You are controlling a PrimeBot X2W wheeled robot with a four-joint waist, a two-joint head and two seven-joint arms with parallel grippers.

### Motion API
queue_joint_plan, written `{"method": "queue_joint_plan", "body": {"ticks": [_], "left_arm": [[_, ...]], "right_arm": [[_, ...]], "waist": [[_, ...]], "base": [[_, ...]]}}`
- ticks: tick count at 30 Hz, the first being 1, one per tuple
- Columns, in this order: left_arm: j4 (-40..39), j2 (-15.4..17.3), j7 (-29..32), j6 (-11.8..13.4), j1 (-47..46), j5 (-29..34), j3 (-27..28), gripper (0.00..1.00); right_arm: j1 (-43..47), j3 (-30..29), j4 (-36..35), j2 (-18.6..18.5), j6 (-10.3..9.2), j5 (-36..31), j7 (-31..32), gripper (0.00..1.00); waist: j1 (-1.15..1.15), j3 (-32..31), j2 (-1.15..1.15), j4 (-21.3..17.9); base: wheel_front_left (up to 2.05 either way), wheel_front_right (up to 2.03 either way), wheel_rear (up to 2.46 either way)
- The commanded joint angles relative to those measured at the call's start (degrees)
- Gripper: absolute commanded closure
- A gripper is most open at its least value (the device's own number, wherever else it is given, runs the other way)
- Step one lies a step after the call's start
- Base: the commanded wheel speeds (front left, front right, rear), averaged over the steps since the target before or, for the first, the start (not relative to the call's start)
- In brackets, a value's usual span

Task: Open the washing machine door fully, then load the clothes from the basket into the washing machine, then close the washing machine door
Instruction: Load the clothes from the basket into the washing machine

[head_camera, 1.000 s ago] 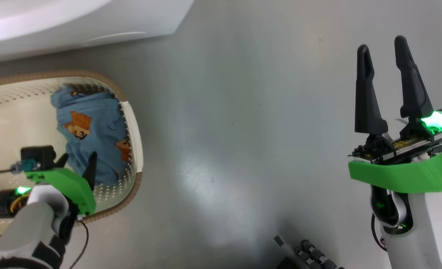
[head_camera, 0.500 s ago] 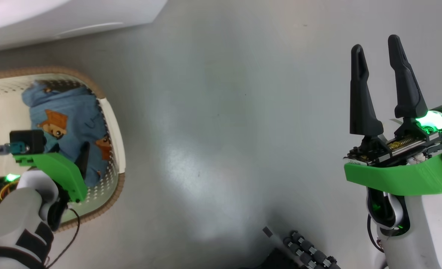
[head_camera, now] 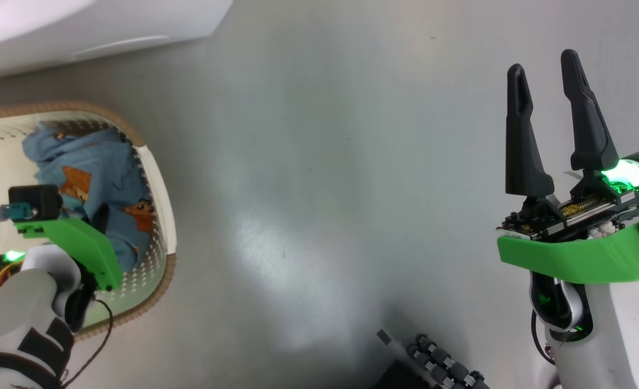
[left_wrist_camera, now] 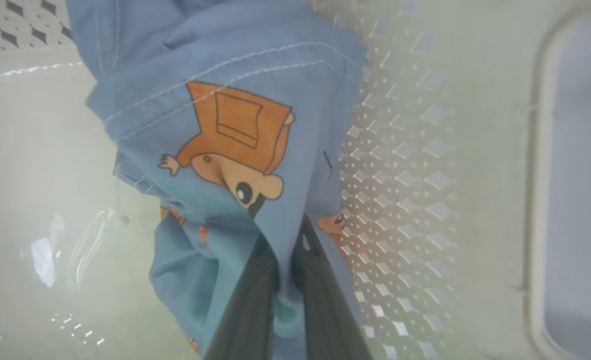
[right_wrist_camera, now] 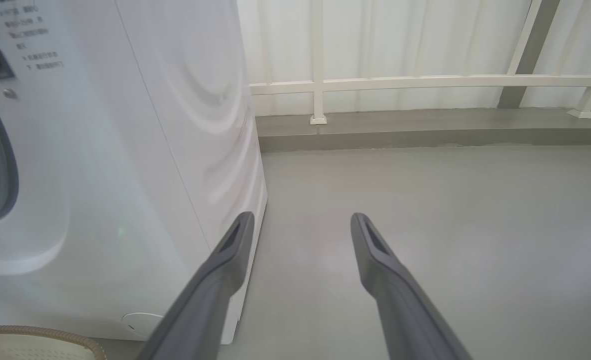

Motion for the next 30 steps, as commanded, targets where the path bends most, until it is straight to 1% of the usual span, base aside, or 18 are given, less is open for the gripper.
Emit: {"method": "queue_joint_plan", "body": {"ticks": [1,7,13,18,22,26,30], "left_arm": [[-0.1,1.1,-1.0,0.0,0.3,-0.6,0.9,1.0],[0.0,0.2,-5.0,0.0,1.5,-3.1,-0.3,1.0],[-0.9,-0.5,-9.1,0.0,3.6,-5.2,-1.9,1.0],[-1.9,-0.7,-12.0,0.0,4.9,-5.4,-2.7,1.0],[-3.0,-0.6,-12.4,0.0,5.5,-4.6,-1.9,1.0],[-6.6,0.2,-12.4,0.0,6.7,-0.5,3.2,1.0],[-11.1,0.0,-12.5,0.5,9.4,5.2,10.0,1.0]], "right_arm": [[0.6,0.9,-1.3,-0.4,0.41,-0.7,-0.3,0.0],[0.6,0.4,-0.9,-0.4,0.41,-1.6,-0.3,0.0],[1.2,0.0,-0.1,-0.4,0.41,-3.1,-0.3,0.0],[2.4,-0.9,0.6,-0.4,0.41,-4.4,-0.3,0.0],[3.3,-1.3,1.1,-0.4,0.41,-5.0,-0.3,0.0],[4.5,-1.9,1.6,-0.4,0.41,-5.9,-0.3,0.0],[5.9,-3.0,2.0,-0.4,0.41,-6.4,-0.3,0.0]], "waist": [[0.0,-0.8,0.0,0.7],[0.0,-4.0,0.0,2.7],[0.0,-8.6,0.0,5.1],[0.0,-12.7,0.0,7.3],[0.0,-15.1,0.0,8.6],[0.0,-17.7,0.0,10.2],[0.0,-20.0,0.0,11.7]], "base": [[0.0,0.0,0.0],[0.0,0.0,0.0],[0.0,0.0,0.0],[0.0,0.0,0.0],[0.0,0.0,0.0],[0.0,0.0,0.0],[0.0,0.0,0.0]]}}
